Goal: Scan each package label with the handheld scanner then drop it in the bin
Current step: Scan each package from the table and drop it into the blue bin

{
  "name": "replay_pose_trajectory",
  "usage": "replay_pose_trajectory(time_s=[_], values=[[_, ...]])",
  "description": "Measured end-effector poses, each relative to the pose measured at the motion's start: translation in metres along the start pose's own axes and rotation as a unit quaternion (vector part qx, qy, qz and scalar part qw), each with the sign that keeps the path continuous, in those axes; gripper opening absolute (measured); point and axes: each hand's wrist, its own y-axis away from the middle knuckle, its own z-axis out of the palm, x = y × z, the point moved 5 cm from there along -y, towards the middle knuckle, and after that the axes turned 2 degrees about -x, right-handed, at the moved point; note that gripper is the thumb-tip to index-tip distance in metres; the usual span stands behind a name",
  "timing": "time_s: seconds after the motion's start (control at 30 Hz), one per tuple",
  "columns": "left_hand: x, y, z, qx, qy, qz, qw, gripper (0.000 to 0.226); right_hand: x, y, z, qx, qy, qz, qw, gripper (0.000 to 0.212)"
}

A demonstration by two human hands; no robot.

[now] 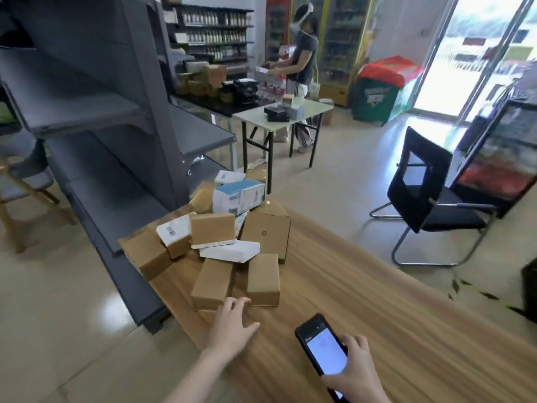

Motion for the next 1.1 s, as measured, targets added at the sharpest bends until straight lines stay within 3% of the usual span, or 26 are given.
replay_pose_trajectory(time_s=[0.13,0.27,0.4,0.57,0.73,0.9,1.0,1.1], values=[[0.045,-0.045,0.015,-0.003,-0.039,0.001,0.999,0.063,0.022,-0.025,-0.023,0.011,0.001,0.018,1.0,0.081],[0.065,-0.076,0.031,-0.002,-0.091,-0.07,0.993,0.081,0.044,-0.047,-0.039,0.012,0.003,0.025,1.0,0.083],[0.064,-0.095,0.042,0.016,-0.12,-0.109,0.987,0.08,0.06,-0.067,-0.05,0.005,-0.016,0.033,0.999,0.088],[0.085,-0.107,0.069,-0.024,-0.154,-0.003,0.988,0.077,0.087,-0.071,-0.059,0.032,-0.055,0.077,0.995,0.085],[0.122,-0.123,0.092,-0.105,-0.04,0.1,0.989,0.069,0.102,-0.069,-0.074,0.076,-0.062,0.127,0.987,0.085],[0.14,-0.135,0.109,-0.223,0.05,0.143,0.963,0.062,0.095,-0.058,-0.079,0.124,-0.06,0.149,0.979,0.086],[0.138,-0.145,0.111,-0.227,0.05,0.137,0.963,0.052,0.09,-0.057,-0.077,0.136,-0.058,0.156,0.977,0.083],[0.139,-0.146,0.104,-0.172,0.054,0.167,0.969,0.047,0.087,-0.054,-0.073,0.154,-0.067,0.17,0.971,0.082]])
